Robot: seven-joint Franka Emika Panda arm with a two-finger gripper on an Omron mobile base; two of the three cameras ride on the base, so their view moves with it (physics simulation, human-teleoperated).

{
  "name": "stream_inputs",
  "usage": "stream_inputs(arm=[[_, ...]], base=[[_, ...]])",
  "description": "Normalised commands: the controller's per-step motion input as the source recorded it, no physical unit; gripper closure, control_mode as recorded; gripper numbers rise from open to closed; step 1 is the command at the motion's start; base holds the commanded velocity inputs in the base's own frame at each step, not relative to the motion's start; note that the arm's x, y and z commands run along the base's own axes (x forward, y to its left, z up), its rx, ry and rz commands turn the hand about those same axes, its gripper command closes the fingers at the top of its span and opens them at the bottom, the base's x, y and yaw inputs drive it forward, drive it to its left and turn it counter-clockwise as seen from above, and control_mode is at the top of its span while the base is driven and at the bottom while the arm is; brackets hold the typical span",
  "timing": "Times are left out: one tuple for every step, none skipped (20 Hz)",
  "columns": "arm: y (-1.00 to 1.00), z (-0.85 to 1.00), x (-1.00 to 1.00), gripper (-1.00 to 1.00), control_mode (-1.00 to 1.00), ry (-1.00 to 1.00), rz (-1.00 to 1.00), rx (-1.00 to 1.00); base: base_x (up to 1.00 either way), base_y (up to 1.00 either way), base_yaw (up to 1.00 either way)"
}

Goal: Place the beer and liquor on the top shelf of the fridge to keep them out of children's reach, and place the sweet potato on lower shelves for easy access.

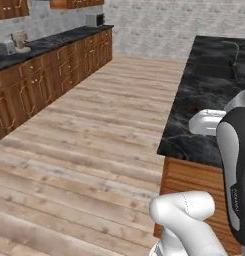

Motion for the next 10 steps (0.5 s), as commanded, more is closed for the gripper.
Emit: stream_inputs(arm=[[0.0,0.0,0.0,-1.0,1.0,0.0,0.0,0.0],[0.0,0.0,0.0,-1.0,1.0,0.0,0.0,0.0],[0.0,0.0,0.0,-1.0,1.0,0.0,0.0,0.0],[0.0,0.0,0.0,-1.0,1.0,0.0,0.0,0.0],[0.0,0.0,0.0,-1.0,1.0,0.0,0.0,0.0],[0.0,0.0,0.0,-1.0,1.0,0.0,0.0,0.0],[0.0,0.0,0.0,-1.0,1.0,0.0,0.0,0.0],[0.0,0.0,0.0,-1.0,1.0,0.0,0.0,0.0],[0.0,0.0,0.0,-1.0,1.0,0.0,0.0,0.0],[0.0,0.0,0.0,-1.0,1.0,0.0,0.0,0.0]], base=[[0.0,0.93,-0.6],[0.0,1.0,-0.57],[0.0,1.0,-0.55],[0.0,1.0,-0.53],[0.0,1.0,-0.52],[0.0,1.0,-0.51],[0.01,1.0,-0.49],[0.05,1.0,-0.49],[0.08,1.0,-0.49],[0.11,1.0,-0.49]])
